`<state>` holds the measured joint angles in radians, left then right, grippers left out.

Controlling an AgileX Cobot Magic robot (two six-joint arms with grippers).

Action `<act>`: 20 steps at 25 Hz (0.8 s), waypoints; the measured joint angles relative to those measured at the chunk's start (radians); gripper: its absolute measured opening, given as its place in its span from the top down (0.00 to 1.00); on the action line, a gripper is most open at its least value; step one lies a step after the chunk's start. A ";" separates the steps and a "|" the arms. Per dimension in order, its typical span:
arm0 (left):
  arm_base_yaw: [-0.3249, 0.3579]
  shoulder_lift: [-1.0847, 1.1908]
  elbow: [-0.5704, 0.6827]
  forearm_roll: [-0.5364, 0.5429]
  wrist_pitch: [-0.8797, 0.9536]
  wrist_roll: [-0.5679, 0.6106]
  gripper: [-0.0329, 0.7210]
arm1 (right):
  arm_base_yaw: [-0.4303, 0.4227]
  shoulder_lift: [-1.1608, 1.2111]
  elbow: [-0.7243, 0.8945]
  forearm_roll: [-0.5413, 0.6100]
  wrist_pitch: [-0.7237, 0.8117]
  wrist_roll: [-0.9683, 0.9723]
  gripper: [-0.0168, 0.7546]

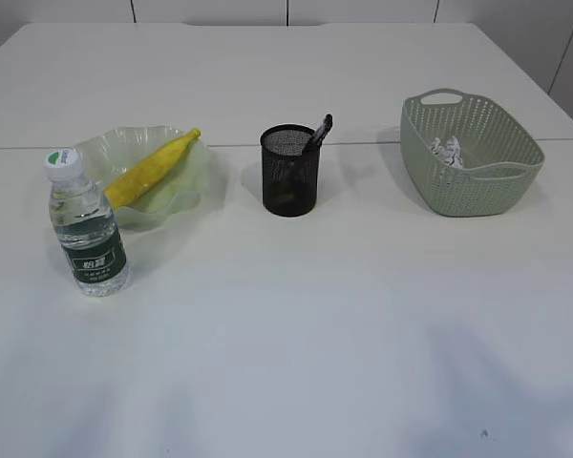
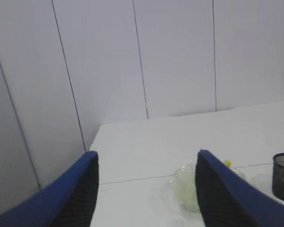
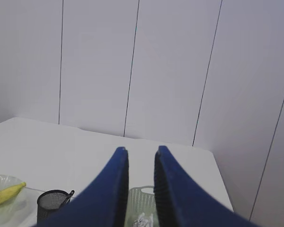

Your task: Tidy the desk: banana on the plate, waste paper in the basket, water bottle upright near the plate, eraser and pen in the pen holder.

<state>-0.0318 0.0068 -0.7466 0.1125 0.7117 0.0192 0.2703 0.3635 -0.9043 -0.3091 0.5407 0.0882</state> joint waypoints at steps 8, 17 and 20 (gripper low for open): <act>0.000 0.000 0.000 -0.165 0.132 0.109 0.35 | 0.000 -0.047 0.000 0.000 0.021 -0.002 0.79; 0.000 0.000 0.000 -0.176 0.219 0.133 0.35 | 0.000 -0.063 0.000 0.004 0.051 -0.017 0.79; 0.000 0.000 0.019 -0.189 0.221 0.133 0.35 | 0.000 -0.064 0.000 0.020 0.055 -0.024 0.79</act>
<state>-0.0318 0.0068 -0.7273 -0.0765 0.9322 0.1524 0.2703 0.2990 -0.9043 -0.2891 0.5952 0.0645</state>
